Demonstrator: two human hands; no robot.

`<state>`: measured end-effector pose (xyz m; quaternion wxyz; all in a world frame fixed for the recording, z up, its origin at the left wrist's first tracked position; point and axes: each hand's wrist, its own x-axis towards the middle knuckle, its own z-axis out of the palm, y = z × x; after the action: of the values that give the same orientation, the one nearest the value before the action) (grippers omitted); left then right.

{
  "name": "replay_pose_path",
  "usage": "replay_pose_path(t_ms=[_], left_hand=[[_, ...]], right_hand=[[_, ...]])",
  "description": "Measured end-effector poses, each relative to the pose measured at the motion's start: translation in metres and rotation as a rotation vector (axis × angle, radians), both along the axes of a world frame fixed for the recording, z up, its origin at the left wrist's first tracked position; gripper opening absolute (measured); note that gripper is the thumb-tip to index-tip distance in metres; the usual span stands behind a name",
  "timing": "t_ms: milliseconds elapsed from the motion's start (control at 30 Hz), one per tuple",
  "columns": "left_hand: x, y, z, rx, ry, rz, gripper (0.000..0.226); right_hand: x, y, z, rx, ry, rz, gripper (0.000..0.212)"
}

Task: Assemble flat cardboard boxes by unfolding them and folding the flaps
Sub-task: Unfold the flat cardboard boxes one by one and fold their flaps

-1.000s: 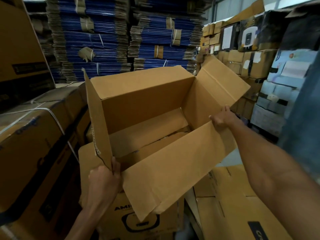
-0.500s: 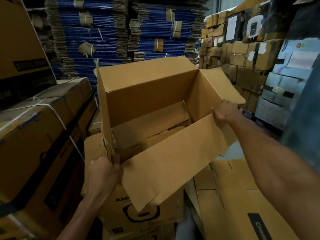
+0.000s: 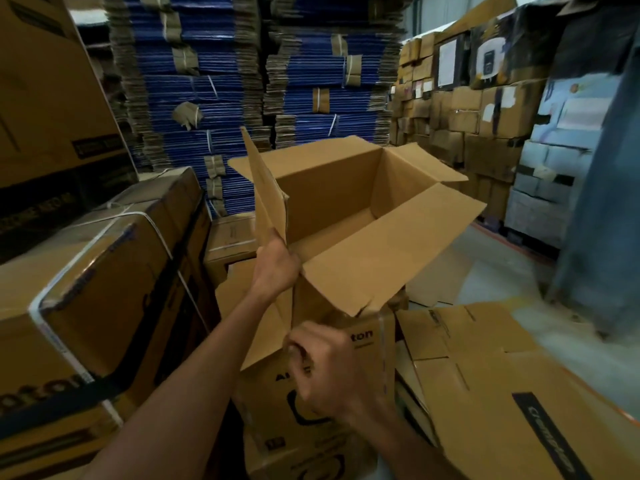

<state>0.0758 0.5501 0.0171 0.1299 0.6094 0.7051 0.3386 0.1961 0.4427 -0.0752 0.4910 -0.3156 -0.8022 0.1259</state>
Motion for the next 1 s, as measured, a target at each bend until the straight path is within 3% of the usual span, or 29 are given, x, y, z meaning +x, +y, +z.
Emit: replay_pose_path(t_ms=[33, 100, 167, 233, 333, 433, 467, 567, 667, 867, 1000], left_hand=[[-0.002, -0.003, 0.002, -0.002, -0.020, -0.004, 0.029], [-0.006, -0.009, 0.001, -0.014, -0.029, -0.010, 0.029], [-0.006, -0.016, -0.006, -0.015, -0.046, -0.049, 0.031], [-0.003, -0.027, -0.012, 0.005, -0.070, -0.095, 0.030], [0.004, -0.045, -0.013, 0.015, -0.132, -0.125, 0.041], [0.007, -0.059, -0.006, 0.016, -0.121, -0.133, 0.038], [0.006, -0.064, -0.002, 0.019, -0.122, -0.146, 0.030], [0.000, -0.076, 0.016, 0.025, -0.190, -0.248, 0.021], [-0.008, -0.088, 0.041, 0.007, -0.294, -0.307, 0.021], [-0.026, -0.108, 0.081, -0.059, -0.546, -0.436, 0.029], [-0.025, -0.117, 0.079, -0.125, -0.865, -0.568, 0.056]], right_hand=[[-0.008, -0.002, -0.013, -0.218, 0.037, -0.039, 0.033], [-0.014, 0.000, -0.013, -0.681, 0.166, -0.141, 0.075], [-0.014, 0.011, 0.006, -0.886, 0.409, -0.134, 0.106], [-0.011, 0.017, 0.031, -0.895, 0.562, -0.183, 0.104], [-0.011, 0.016, 0.057, -0.977, 0.611, -0.253, 0.069], [-0.015, 0.017, 0.067, -0.906, 0.560, -0.282, 0.046], [-0.017, 0.020, 0.067, -0.922, 0.669, -0.254, 0.042], [-0.024, 0.019, 0.075, -0.826, 0.721, -0.288, 0.029], [-0.023, 0.009, 0.100, -0.681, 0.550, -0.222, 0.023], [-0.021, 0.004, 0.140, -0.467, 0.256, -0.176, 0.037], [-0.013, 0.001, 0.163, -0.452, 0.095, -0.042, 0.033]])
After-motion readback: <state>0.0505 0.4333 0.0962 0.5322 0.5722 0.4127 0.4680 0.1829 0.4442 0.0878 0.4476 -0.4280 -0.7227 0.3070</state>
